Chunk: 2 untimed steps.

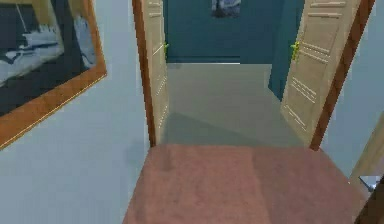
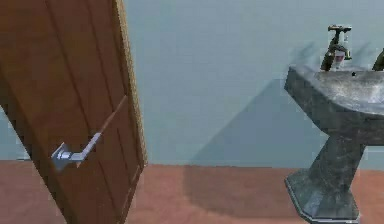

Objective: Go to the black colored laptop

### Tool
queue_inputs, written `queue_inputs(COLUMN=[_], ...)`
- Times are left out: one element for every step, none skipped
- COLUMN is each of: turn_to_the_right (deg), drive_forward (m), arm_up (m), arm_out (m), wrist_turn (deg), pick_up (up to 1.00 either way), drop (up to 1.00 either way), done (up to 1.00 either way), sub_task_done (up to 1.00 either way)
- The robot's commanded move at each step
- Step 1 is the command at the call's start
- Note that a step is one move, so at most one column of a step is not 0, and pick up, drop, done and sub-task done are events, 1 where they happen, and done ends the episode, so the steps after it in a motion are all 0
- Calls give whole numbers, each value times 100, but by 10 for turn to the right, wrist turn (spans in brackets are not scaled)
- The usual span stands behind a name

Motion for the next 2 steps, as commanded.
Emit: queue_inputs(turn_to_the_right=[0, 150], drive_forward=[75, 0], arm_up=[0, 0], arm_out=[0, 0], wrist_turn=[0, 0], pick_up=[0, 0], drop=[0, 0], done=[0, 0], sub_task_done=[0, 0])
